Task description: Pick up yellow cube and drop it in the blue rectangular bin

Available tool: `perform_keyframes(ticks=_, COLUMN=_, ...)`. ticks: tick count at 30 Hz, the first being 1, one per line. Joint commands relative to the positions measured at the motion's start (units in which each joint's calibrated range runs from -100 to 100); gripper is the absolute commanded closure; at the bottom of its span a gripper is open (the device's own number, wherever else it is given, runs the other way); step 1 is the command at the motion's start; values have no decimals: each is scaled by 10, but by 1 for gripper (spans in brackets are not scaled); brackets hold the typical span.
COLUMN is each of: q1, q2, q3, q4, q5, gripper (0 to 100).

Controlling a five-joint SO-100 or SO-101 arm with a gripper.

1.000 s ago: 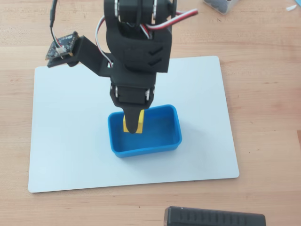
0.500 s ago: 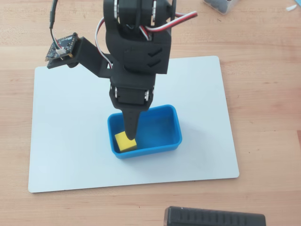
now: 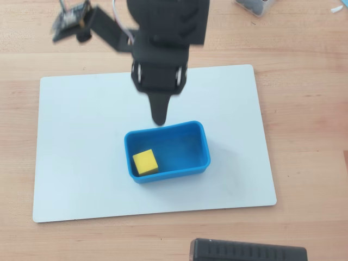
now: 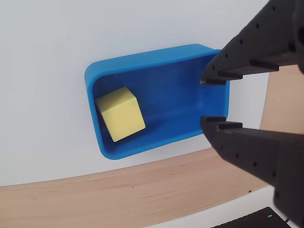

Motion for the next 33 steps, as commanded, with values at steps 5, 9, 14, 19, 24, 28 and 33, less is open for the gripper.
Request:
perform_keyframes(ticks=5, q1=-9, q2=-296, q3=181, q4=-18, q5=7, gripper=99)
perform_keyframes(ticks=9, q1=-10, q2=-378, q3=288, q4=-46, q5=8, gripper=100)
perform_keyframes(ticks=14, q1=-3, q2=-447, q3=408, q4=-92, q5=13, gripper=100)
perform_keyframes(ticks=19, q1=1, q2=-499, q3=552, q4=-168, q5=23, gripper=100)
perform_keyframes(ticks=24, q1=1, q2=-534, q3=661, q4=-240, q5=24, gripper=100)
perform_keyframes(ticks=28, q1=-2, q2=-624, q3=749, q4=-278, q5=27, gripper=100)
perform_keyframes(ticks=33, q1=-12, q2=-782, q3=848, q4=-275, q5=34, gripper=100)
